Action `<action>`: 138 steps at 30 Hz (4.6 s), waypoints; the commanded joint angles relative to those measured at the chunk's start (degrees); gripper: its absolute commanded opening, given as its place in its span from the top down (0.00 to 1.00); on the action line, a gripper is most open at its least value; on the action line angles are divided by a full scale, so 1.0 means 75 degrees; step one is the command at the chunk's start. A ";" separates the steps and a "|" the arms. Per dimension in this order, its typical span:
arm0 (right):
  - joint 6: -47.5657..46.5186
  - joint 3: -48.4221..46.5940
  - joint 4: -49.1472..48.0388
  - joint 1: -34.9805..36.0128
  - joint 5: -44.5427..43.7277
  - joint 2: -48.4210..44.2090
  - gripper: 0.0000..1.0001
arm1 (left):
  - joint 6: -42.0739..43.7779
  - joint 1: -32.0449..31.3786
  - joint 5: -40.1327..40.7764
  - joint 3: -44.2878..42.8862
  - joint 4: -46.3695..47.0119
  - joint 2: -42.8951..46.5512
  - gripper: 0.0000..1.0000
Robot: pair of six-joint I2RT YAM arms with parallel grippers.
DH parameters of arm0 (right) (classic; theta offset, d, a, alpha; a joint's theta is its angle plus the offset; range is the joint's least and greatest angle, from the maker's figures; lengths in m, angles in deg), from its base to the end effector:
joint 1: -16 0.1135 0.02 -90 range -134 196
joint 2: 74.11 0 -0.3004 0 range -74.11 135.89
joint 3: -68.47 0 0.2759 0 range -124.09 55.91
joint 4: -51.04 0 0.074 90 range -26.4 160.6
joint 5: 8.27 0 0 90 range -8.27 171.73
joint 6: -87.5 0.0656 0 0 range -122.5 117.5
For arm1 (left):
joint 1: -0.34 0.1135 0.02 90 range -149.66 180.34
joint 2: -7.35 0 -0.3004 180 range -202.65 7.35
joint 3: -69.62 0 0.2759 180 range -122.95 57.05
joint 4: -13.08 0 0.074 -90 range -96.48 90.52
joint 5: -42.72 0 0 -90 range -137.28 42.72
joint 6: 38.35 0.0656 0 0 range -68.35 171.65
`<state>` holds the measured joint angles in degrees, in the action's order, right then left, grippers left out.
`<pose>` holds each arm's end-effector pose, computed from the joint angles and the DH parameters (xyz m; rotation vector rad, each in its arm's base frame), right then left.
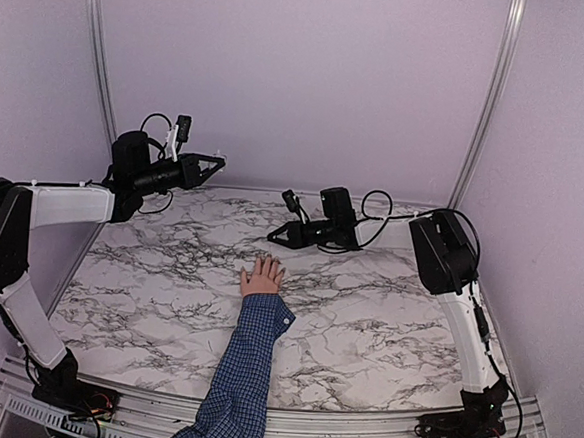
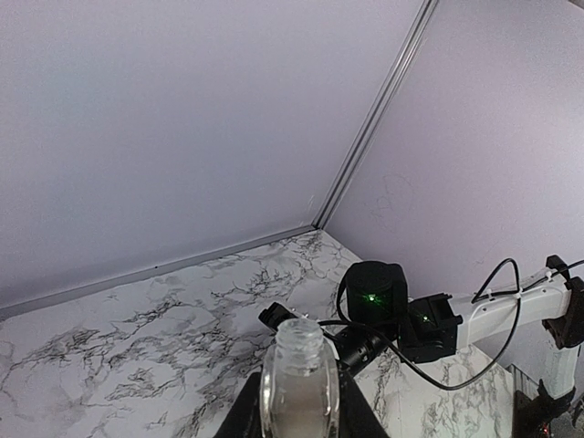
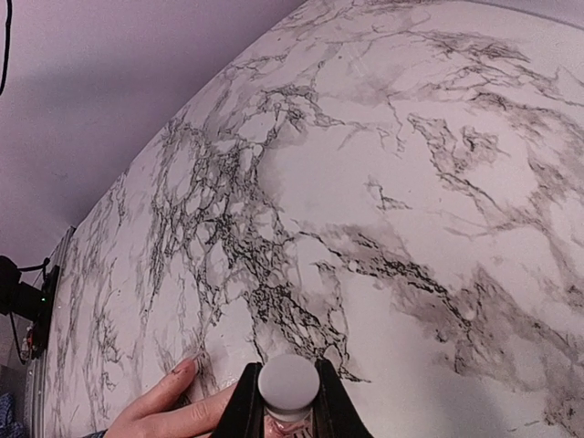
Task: Paint the nails
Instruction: Paint the hand on the nail.
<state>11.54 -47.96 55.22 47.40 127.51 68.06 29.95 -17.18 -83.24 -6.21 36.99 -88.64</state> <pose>0.4958 0.3577 0.1182 -0.8324 2.0194 1.3003 0.4053 -0.1683 0.3255 0.4702 1.5360 -1.0079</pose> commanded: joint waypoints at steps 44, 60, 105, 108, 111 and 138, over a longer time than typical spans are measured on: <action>-0.0524 0.0049 0.0543 0.0123 -0.0441 -0.0053 1.00 | 0.0070 0.0040 -0.0045 0.0080 0.0376 0.0142 1.00; -0.0599 0.0047 0.0593 0.0126 -0.0525 -0.0089 1.00 | 0.0060 0.0044 -0.0048 0.0069 0.0376 0.0132 1.00; -0.0363 -0.0410 0.0404 0.0126 -0.0444 0.0201 1.00 | 0.0069 0.0042 -0.0087 -0.0049 0.0376 0.0005 1.00; -0.0349 -0.0455 0.0403 0.0126 -0.0444 0.0222 1.00 | 0.0074 0.0051 -0.0097 -0.0037 0.0377 0.0008 1.00; -0.0327 -0.0489 0.0395 0.0126 -0.0439 0.0253 1.00 | 0.0073 0.0051 -0.0103 -0.0037 0.0379 -0.0007 1.00; -0.0138 -0.0808 0.0261 0.0088 -0.0351 0.0379 1.00 | 0.0068 0.0112 -0.0150 -0.0037 0.0376 -0.0043 1.00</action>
<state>9.79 -51.24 58.46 47.97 124.25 70.12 29.95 -16.72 -83.31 -5.82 37.53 -88.64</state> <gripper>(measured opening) 0.131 0.215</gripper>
